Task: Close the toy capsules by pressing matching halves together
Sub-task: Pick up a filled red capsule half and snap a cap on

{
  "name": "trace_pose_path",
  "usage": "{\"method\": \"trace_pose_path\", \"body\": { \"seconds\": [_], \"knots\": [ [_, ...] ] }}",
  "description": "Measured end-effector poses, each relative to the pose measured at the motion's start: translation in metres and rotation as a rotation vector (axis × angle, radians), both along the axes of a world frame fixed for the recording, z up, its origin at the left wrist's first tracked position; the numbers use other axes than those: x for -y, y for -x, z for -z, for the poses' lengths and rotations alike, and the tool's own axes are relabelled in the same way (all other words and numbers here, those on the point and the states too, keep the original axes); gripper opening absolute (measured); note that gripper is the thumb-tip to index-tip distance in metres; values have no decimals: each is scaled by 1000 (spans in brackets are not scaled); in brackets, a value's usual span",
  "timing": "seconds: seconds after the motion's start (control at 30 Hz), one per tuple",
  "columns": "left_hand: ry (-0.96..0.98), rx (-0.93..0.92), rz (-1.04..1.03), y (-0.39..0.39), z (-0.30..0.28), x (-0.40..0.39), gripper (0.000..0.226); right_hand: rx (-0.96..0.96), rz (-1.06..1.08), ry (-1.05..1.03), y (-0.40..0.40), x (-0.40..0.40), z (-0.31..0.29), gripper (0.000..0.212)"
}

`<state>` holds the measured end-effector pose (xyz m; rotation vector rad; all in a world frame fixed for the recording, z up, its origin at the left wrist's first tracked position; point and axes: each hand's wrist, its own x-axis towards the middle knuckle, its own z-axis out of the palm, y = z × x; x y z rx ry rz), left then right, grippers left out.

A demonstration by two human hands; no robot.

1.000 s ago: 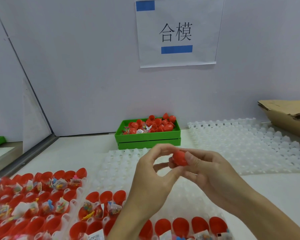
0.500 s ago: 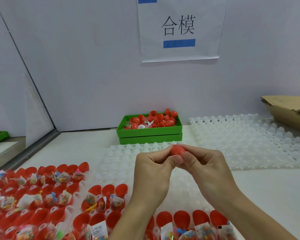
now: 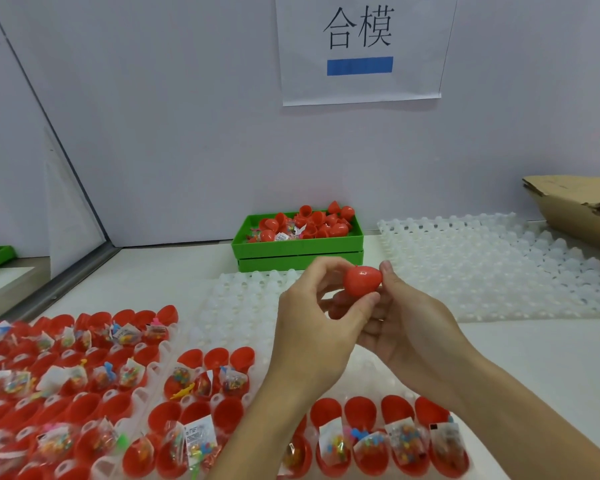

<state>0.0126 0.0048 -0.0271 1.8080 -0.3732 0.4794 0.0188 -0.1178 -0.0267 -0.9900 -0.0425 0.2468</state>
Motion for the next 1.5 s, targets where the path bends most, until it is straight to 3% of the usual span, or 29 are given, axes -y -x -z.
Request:
{"method": "trace_pose_path", "body": {
  "seconds": [0.07,0.17,0.27,0.37,0.5,0.63,0.8,0.9,0.97,1.1,1.23,1.5],
  "knots": [
    [-41,48,-73,0,0,0,28,48,79,146,-1,2,2,50],
    [-210,159,-226,-1,1,-3,31,295,227,426,-1,3,2,36],
    [-345,259,-298,-1,1,-5,31,463,272,579,2,0,3,27],
    [-364,327,-295,-2,0,-5,33,444,278,500,2,-2,4,14],
    [-206,200,-162,-2,-2,-5,32,311,129,298,-1,1,4,38],
    [-165,192,-139,-2,-1,-6,31,246,54,202,-2,2,1,43],
    [-388,250,-256,-8,-8,-7,30,420,250,549,0,5,-5,17],
    [-500,260,-229,-18,-19,1,31,468,323,607,-7,12,-13,14],
    [-487,247,-202,-25,-27,8,38,423,328,550,-15,20,-18,13],
    [-345,141,-204,-28,-24,15,67,195,274,188,-37,42,-24,14],
    [-305,57,-196,-23,-4,11,51,-13,406,-79,-76,76,-29,24],
    [-222,26,-164,-24,3,0,34,-98,602,-191,-143,149,-25,30]
  ]
}}
